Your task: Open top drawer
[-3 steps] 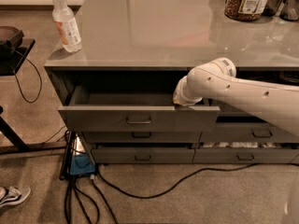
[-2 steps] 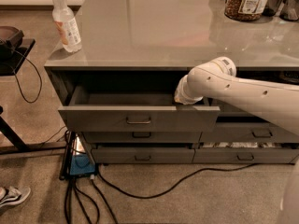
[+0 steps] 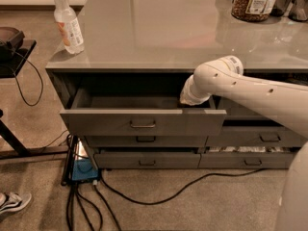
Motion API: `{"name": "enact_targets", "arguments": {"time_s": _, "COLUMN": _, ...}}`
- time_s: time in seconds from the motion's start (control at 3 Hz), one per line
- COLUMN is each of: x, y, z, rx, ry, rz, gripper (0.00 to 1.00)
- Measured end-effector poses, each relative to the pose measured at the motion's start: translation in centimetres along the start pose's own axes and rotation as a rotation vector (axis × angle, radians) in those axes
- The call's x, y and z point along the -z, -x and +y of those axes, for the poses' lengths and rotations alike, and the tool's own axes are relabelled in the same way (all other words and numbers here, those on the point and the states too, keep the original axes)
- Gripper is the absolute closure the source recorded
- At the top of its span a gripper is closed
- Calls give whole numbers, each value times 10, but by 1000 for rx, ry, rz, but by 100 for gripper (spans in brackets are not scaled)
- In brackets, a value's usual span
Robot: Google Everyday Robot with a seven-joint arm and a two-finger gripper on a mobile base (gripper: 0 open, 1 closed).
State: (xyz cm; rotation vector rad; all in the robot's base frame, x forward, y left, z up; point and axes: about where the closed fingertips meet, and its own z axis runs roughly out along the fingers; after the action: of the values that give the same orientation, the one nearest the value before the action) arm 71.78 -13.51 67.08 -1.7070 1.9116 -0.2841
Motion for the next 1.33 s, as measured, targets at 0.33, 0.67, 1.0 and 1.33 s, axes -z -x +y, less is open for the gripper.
{"name": "enact_targets", "arguments": {"time_s": 0.33, "x": -6, "y": 0, "z": 2, "rx": -3, "ry": 23, "rz": -8, "gripper": 100}}
{"name": "enact_targets", "arguments": {"time_s": 0.67, "x": -8, "y": 2, "z": 4, "rx": 5, "ry": 26, "rz": -18, "gripper": 100}}
{"name": "enact_targets", "arguments": {"time_s": 1.0, "x": -8, "y": 2, "z": 4, "rx": 5, "ry": 26, "rz": -18, "gripper": 81}}
{"name": "enact_targets", "arguments": {"time_s": 1.33, "x": -8, "y": 2, "z": 4, "rx": 5, "ry": 26, "rz": -18, "gripper": 52}}
